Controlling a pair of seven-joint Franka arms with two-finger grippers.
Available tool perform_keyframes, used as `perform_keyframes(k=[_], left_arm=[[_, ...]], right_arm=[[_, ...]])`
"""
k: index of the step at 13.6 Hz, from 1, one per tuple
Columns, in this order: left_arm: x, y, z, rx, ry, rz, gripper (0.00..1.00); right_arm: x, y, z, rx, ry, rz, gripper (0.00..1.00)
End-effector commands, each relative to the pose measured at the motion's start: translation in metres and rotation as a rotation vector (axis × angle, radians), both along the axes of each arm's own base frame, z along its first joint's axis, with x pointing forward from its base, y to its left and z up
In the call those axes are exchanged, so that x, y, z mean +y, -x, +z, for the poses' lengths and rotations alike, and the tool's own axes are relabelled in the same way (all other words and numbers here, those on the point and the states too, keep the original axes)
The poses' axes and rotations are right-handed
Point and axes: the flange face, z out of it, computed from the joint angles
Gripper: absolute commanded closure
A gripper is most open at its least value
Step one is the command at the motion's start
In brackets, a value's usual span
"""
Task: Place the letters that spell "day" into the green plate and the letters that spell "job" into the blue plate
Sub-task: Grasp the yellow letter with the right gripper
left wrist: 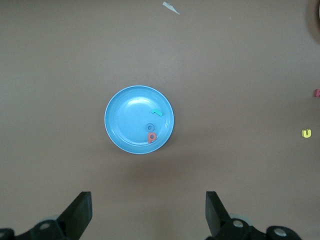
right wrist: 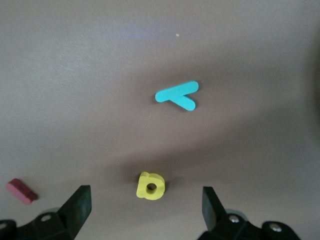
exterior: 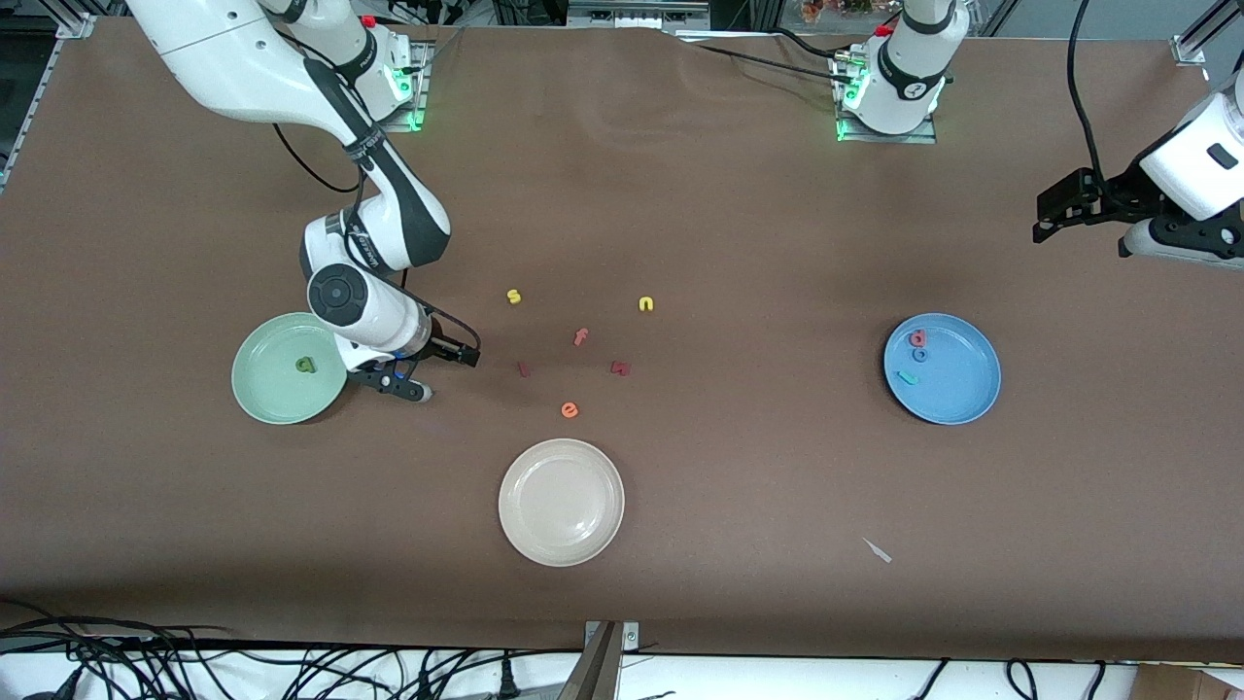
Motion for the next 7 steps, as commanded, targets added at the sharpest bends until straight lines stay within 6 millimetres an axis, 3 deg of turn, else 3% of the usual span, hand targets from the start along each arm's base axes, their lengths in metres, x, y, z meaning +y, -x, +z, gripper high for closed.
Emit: perform_keyframes(k=[1, 7], left_arm=[[-0.002, 0.000, 0.006, 0.029, 0.024, 0.052, 0.00], [-0.016, 0.002, 0.008, 0.043, 0.021, 0.053, 0.00]], right_arm=[[0.012, 0.002, -0.011, 0.015, -0.011, -0.001, 0.08], [0.017, 0.005, -0.015, 0.009, 0.002, 0.022, 0.19]])
